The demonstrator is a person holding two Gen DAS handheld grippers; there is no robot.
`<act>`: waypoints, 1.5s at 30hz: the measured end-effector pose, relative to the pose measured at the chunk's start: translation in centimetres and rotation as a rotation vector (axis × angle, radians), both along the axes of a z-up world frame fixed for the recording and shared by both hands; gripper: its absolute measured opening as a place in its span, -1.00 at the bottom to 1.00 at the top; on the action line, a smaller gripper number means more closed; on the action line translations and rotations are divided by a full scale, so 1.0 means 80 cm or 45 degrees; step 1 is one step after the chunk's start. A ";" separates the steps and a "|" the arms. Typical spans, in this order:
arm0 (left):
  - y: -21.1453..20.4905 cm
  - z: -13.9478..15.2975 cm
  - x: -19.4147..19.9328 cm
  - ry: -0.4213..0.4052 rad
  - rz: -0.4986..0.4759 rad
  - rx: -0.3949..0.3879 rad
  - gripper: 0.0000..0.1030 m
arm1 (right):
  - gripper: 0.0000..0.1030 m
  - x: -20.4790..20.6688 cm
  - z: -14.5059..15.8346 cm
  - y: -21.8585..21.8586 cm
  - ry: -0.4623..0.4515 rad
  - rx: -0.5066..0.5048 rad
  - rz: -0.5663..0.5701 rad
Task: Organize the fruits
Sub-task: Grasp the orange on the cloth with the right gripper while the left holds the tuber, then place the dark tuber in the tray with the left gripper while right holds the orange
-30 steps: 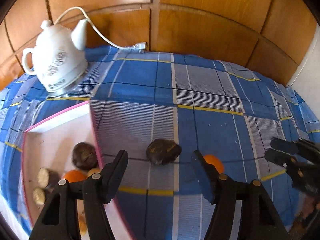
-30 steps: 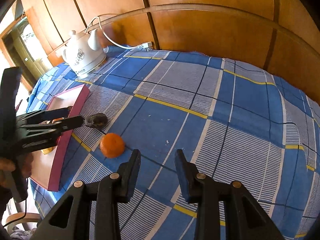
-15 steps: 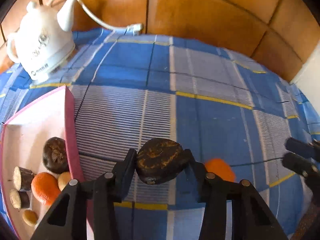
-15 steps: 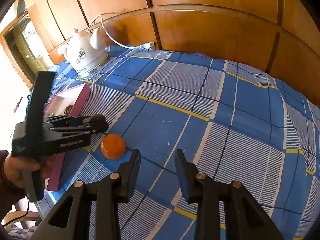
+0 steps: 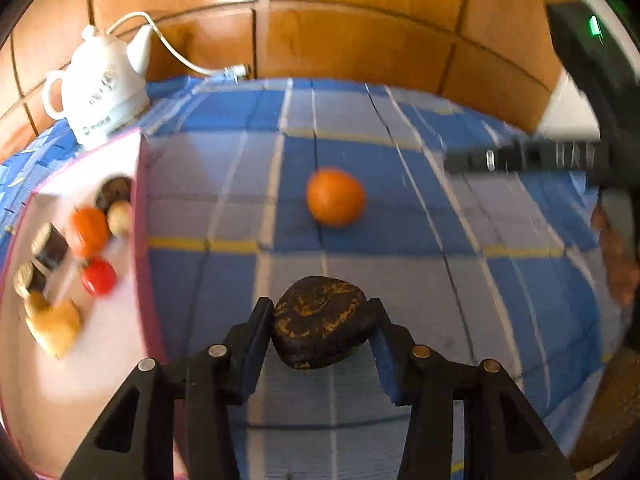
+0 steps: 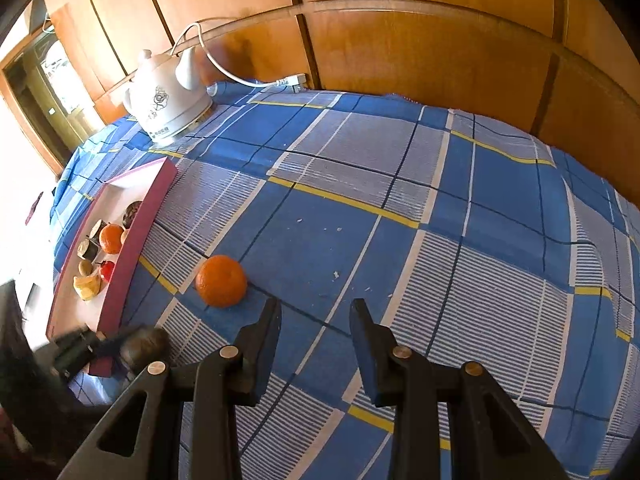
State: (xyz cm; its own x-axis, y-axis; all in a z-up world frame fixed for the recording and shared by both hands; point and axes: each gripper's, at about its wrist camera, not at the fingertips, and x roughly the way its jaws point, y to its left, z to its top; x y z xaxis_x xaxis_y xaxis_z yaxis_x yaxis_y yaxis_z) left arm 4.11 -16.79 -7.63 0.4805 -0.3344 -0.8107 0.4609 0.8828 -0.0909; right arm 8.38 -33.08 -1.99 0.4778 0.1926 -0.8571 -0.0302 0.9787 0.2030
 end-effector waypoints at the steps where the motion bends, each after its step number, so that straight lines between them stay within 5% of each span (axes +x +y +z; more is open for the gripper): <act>1: -0.001 -0.003 -0.005 -0.042 0.009 0.010 -0.11 | -0.31 -0.001 0.000 0.001 -0.001 0.008 0.005; 8: 0.000 -0.007 -0.005 -0.054 0.007 0.000 -0.11 | -0.31 0.000 0.000 0.031 0.009 0.100 0.113; 14: 0.001 -0.006 -0.007 -0.060 0.008 -0.010 -0.11 | 0.20 0.021 -0.002 0.064 0.010 0.084 0.185; 23: 0.001 -0.006 -0.010 -0.070 0.000 -0.007 -0.11 | 0.20 0.072 -0.052 0.108 0.160 -0.046 0.255; 25: 0.001 -0.006 -0.010 -0.071 0.000 -0.007 -0.11 | -0.22 0.073 -0.058 0.109 0.172 -0.039 0.252; 34: 0.001 -0.005 -0.010 -0.070 0.008 -0.008 -0.11 | -0.23 0.028 -0.036 0.077 0.158 -0.117 0.243; 45: -0.001 -0.003 -0.006 -0.048 0.017 0.006 -0.12 | -0.23 0.007 -0.055 0.018 0.201 -0.045 0.085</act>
